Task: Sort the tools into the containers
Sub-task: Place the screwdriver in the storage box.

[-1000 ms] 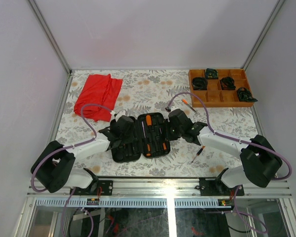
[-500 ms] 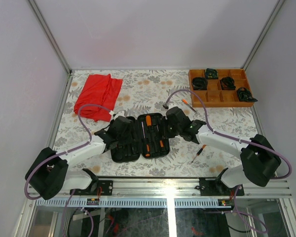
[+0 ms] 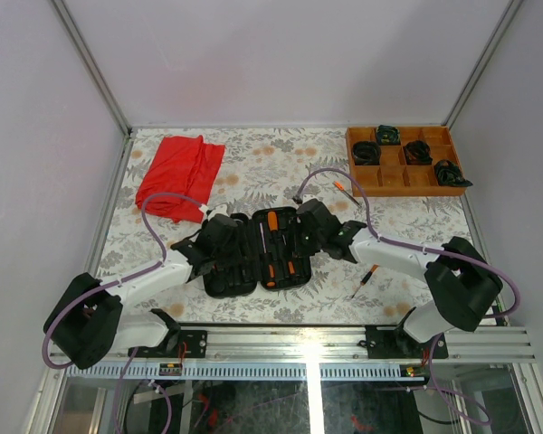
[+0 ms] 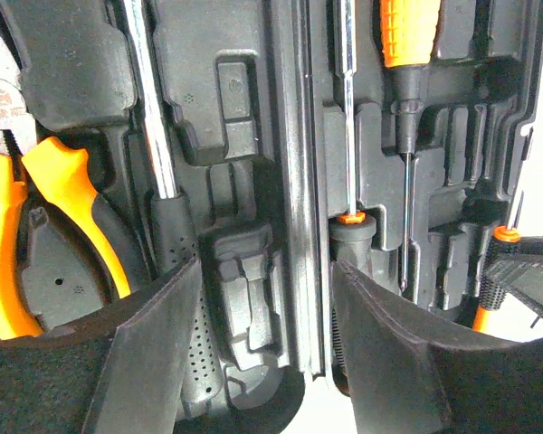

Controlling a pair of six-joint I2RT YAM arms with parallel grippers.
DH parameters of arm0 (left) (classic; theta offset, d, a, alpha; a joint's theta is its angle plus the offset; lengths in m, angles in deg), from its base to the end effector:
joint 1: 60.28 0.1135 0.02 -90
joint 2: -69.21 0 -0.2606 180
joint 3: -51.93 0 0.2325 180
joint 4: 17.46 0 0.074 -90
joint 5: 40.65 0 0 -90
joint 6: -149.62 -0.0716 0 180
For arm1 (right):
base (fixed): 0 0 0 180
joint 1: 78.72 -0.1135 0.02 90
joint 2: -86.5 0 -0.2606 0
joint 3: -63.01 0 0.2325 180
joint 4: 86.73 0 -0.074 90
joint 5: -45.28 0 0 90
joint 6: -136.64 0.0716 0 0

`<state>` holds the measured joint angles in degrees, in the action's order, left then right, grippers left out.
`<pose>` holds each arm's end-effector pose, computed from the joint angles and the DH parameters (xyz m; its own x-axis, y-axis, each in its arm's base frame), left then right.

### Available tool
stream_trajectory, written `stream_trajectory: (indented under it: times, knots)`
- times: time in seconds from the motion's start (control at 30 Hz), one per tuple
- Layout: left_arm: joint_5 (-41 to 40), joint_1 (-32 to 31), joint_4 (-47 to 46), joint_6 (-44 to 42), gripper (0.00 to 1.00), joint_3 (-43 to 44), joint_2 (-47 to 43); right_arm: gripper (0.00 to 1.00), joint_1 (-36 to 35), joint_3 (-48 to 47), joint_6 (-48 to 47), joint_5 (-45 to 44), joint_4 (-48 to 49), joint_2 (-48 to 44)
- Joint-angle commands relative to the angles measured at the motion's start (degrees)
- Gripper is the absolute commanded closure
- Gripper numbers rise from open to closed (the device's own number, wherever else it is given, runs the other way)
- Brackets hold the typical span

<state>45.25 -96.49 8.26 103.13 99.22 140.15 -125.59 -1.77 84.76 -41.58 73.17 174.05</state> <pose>0.1987 -0.1392 0.1562 -0.8239 -0.2479 -0.5096 -0.0215 0.9123 -0.4090 0.2227 0.2434 0.1849 -0.8327 0.0127 -0.5536 -0.3078 0.8205 0.4817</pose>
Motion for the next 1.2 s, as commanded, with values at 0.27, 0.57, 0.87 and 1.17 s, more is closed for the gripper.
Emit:
stream_trajectory:
  times: [0.27,0.57,0.87,1.17]
  knots:
    - [0.1,0.3,0.7,0.2,0.41,-0.2,0.4,0.97,-1.4,1.9,3.6,-1.4,4.0,1.5]
    - [0.1,0.4,0.8,0.4,0.41,-0.5,0.2,0.96,-1.8,2.2,3.5,-3.3,3.0,3.0]
    - [0.1,0.3,1.0,0.3,0.41,-0.2,0.5,0.91,-2.1,1.7,4.2,-5.7,1.3,4.7]
    - [0.2,0.4,1.3,0.2,0.41,0.1,0.6,0.86,-2.1,-0.4,4.0,-7.5,0.2,5.0]
